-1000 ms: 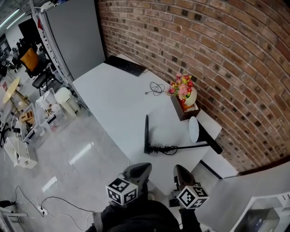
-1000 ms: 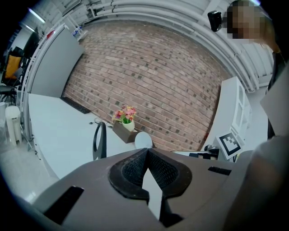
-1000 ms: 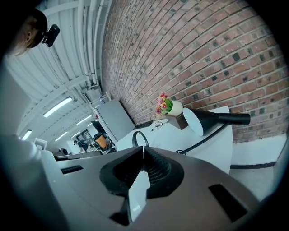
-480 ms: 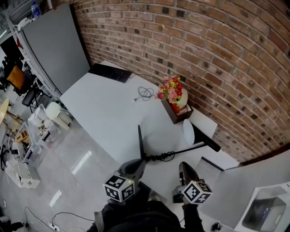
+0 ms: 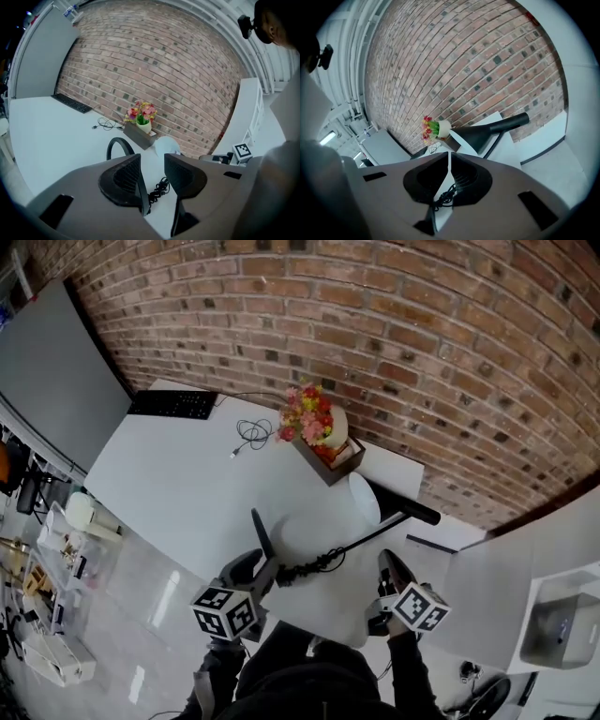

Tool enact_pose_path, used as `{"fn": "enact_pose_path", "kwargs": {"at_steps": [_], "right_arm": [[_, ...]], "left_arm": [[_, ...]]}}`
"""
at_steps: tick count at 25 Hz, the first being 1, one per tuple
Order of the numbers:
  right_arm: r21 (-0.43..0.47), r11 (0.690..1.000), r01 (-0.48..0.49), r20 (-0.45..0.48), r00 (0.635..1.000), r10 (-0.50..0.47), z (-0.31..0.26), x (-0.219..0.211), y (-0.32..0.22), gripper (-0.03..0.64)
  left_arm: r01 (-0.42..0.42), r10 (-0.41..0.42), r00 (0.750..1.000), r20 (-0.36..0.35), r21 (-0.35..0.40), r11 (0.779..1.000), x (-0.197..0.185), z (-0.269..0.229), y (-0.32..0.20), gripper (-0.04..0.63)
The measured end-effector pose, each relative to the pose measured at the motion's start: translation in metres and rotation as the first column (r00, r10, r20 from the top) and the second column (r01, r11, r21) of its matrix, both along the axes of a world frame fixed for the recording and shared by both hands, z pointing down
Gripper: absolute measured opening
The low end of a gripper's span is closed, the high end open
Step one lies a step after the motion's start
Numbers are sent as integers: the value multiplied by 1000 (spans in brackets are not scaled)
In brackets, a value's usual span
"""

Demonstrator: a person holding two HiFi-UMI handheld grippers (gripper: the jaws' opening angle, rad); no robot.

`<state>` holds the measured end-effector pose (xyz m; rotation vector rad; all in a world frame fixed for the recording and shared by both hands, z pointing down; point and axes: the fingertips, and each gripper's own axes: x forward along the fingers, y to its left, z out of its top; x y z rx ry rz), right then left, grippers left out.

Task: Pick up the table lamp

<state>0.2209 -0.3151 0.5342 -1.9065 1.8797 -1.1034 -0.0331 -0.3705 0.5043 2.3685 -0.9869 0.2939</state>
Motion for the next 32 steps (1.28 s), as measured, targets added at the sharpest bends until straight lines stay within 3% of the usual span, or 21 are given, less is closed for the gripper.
{"fn": "enact_pose_path", "kwargs": {"at_steps": [7,13,18,26,32], "right_arm": [[-31,987,-157,176,971,160,24,39,-16,15],[-106,949,-298,331,889,316,53,68,-28,17],[-147,932,-332,396,844,363,74,83,-44,50],[-221,910,-352,390,823,413,101,99,-62,71],[-266,899,-349,347,835,427,116,104,-69,72]], "left_arm": [[-37,39,999,26,-73,997,0,28,-23,247],[-58,60,998,6,-128,990,2,44,-33,253],[-83,82,997,-10,-173,981,8,56,-38,253],[-118,115,993,-25,-209,971,20,63,-46,253],[-111,110,994,-15,-222,969,20,66,-54,253]]}}
